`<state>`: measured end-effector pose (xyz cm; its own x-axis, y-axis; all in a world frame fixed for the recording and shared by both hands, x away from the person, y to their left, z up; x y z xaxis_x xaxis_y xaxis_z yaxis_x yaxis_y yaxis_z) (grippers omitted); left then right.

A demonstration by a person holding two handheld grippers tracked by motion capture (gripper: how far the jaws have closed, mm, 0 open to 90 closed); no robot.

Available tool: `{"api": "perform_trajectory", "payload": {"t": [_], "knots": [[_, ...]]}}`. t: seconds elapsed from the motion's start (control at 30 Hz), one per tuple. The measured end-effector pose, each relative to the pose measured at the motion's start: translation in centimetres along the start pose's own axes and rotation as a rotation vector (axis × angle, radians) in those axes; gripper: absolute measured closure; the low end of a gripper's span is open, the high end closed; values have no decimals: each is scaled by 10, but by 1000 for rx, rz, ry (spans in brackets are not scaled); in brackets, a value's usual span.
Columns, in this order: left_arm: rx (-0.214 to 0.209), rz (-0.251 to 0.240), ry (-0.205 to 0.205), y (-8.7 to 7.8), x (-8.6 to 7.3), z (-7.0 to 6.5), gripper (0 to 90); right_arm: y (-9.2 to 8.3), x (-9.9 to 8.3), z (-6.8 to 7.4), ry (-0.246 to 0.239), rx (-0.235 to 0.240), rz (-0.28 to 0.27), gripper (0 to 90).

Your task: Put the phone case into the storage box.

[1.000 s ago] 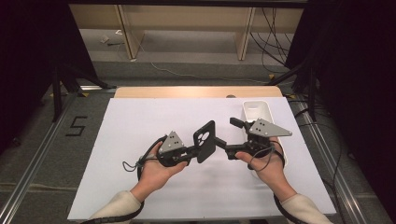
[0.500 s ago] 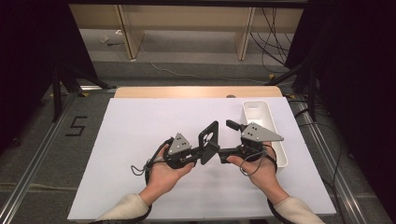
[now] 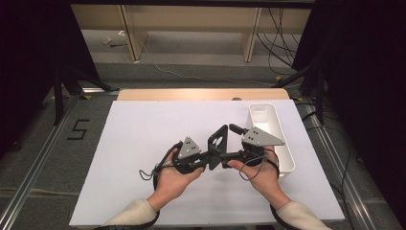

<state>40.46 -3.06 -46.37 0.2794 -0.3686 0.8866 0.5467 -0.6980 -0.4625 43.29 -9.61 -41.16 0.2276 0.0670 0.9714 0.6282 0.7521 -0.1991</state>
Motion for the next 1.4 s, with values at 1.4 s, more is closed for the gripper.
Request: {"api": "perform_trajectory", "payload": {"t": [1.4], "knots": [[-1, -7, -14, 1, 1, -1, 806, 11, -7, -1, -1, -44, -3, 130]]}}
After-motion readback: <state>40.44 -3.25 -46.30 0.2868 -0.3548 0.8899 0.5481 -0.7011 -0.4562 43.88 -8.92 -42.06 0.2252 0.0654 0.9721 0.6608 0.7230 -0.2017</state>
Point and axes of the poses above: each handheld gripper's, and its own axes: y roughly forward along the jaws, x roughly out of its top, z roughly to its left, the point moved 10 cm from there along y, roughly forward along the jaws, and after that the axes turned 8 degrees about y, right-handed, at the moved point
